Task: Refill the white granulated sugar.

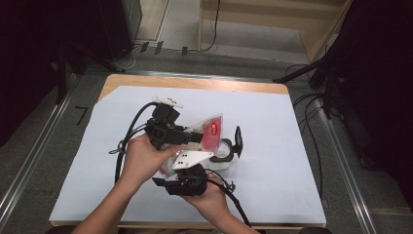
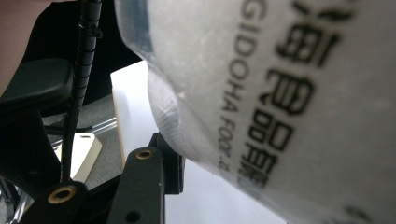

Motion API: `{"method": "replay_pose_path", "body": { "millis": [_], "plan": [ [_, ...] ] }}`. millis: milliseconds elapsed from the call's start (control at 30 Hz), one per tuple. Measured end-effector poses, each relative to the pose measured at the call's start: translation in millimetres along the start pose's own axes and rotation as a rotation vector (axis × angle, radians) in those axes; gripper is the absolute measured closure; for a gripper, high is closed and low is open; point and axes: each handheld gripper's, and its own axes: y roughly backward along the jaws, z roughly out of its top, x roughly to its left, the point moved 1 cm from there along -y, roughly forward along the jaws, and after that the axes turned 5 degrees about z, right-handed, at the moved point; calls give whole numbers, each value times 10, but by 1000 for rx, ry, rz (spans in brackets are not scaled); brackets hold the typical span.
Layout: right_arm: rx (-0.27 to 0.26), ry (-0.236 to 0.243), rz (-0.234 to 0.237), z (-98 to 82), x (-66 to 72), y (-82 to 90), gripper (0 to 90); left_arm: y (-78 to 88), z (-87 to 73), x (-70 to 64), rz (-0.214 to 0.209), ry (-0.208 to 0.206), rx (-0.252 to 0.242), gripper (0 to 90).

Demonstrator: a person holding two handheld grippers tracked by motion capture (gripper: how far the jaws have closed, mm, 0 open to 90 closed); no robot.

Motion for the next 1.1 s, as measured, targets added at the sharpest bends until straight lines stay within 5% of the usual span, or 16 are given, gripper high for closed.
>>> {"method": "replay_pose_path", "body": {
  "millis": [1100],
  "plan": [
    [-7, 21, -20, 148, -165, -6, 625, 4, 186, 94, 32, 27, -11, 715]
  ]
}}
